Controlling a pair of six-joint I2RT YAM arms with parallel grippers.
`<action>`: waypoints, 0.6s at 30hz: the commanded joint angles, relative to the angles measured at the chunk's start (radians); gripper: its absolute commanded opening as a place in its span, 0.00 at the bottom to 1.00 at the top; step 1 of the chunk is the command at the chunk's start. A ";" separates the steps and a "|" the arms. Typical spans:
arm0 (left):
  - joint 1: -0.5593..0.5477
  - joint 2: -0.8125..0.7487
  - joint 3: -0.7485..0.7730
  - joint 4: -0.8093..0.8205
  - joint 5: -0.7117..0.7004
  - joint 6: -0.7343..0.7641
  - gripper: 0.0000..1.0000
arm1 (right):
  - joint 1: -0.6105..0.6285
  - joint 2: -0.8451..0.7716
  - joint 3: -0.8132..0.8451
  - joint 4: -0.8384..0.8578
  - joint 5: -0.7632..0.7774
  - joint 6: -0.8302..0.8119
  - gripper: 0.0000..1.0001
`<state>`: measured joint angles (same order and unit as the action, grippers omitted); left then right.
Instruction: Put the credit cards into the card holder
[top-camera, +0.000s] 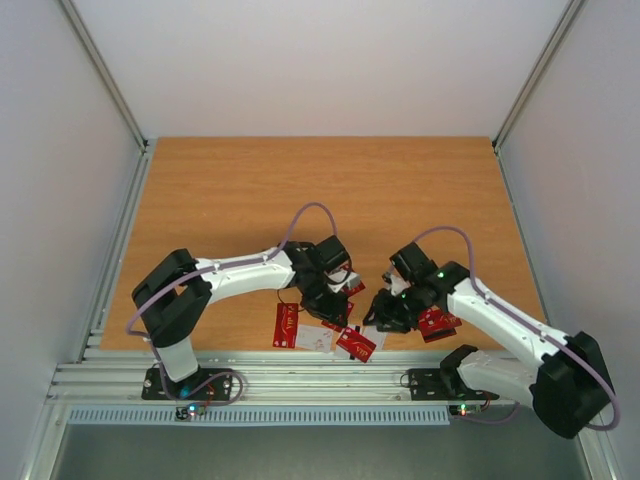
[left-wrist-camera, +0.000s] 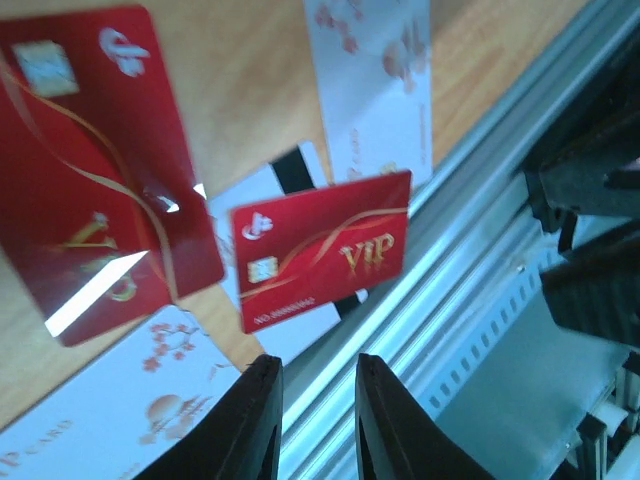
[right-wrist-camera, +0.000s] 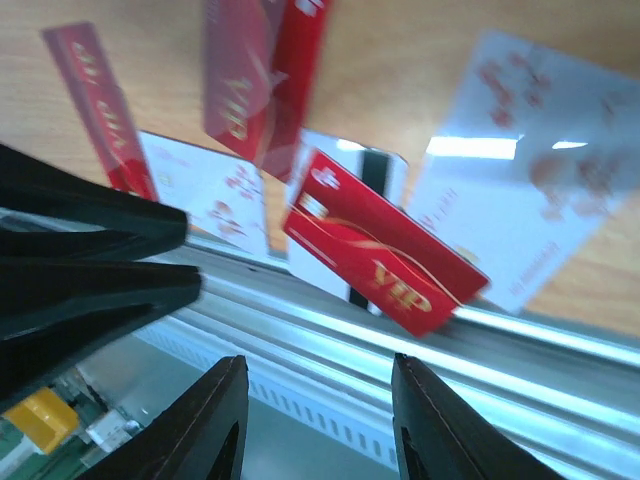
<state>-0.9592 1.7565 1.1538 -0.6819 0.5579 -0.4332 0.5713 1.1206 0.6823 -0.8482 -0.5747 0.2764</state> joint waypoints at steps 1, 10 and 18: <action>-0.037 0.028 -0.002 -0.014 0.067 0.051 0.21 | -0.003 -0.129 -0.073 -0.100 0.031 0.129 0.41; -0.074 0.131 0.045 0.035 0.042 -0.005 0.14 | -0.002 -0.210 -0.194 -0.055 0.001 0.197 0.43; -0.076 0.163 0.059 0.035 -0.026 -0.054 0.11 | -0.002 -0.187 -0.294 0.138 -0.045 0.236 0.43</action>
<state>-1.0290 1.9053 1.1881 -0.6716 0.5674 -0.4580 0.5713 0.9218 0.4221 -0.8284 -0.5861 0.4728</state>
